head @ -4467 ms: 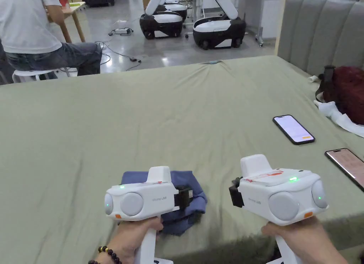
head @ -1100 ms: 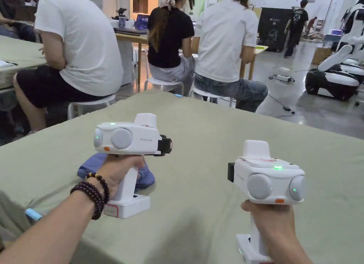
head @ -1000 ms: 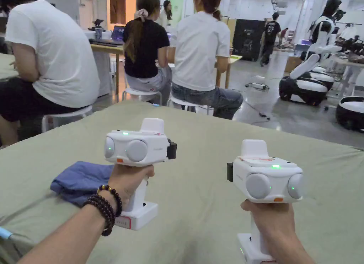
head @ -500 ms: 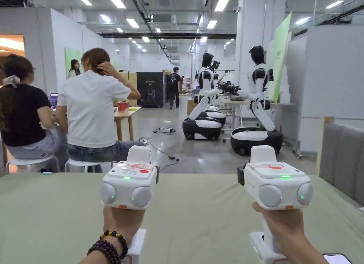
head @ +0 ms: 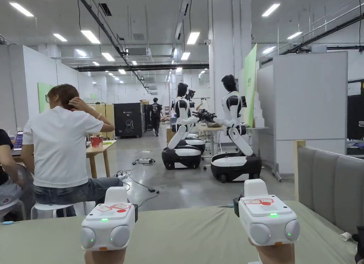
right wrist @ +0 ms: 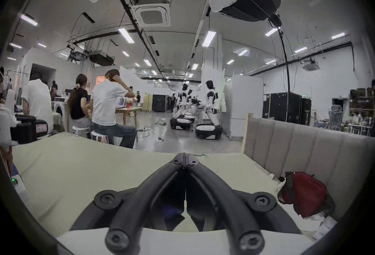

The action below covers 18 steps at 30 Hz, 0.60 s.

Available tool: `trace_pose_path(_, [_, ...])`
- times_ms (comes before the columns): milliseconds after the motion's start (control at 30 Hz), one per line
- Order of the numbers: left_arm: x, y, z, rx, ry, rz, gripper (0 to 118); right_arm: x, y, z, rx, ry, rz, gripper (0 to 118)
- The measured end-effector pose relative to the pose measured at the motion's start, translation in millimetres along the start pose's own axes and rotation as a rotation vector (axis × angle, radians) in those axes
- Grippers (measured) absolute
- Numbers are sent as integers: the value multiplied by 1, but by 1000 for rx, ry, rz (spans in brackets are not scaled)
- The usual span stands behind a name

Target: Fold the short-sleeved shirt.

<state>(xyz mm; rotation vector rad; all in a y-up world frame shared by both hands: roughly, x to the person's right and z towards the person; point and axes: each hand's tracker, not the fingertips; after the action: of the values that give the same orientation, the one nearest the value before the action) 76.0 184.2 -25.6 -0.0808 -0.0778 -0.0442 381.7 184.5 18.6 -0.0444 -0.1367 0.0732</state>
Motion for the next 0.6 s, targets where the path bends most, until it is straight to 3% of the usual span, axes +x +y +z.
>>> trace_pose_path(133, [1,-3,0,5,-1,-11,0,1,-1,-4,-32,-1,3,2])
trace_pose_path(200, [2,-4,1,-2,2,-10,8,1,-3,-3,-32,-5,1,2])
trace_pose_path(333, [2,-7,3,-5,-5,-17,12,-1,-4,-1,-49,-1,-18,5])
trace_pose_path(367, [2,-7,3,0,3,-25,23,-3,-4,-1,-50,-4,-14,17])
trace_pose_path(400, [1,-7,3,0,1,-25,48,-3,-3,-2,-51,-3,-13,39])
trace_pose_path(433, [2,-7,5,-3,3,-25,93,-4,-3,-2,-57,8,-19,83])
trace_pose_path(467, [1,-7,4,-17,6,-24,118,-5,-2,-4,-68,27,-28,110])
trace_pose_path(500, [1,-7,3,-31,11,-23,113,-5,-2,-4,-73,32,-29,118])
trace_pose_path(600, [-1,-11,5,5,18,-23,118,-9,-5,0,-18,18,-16,118])
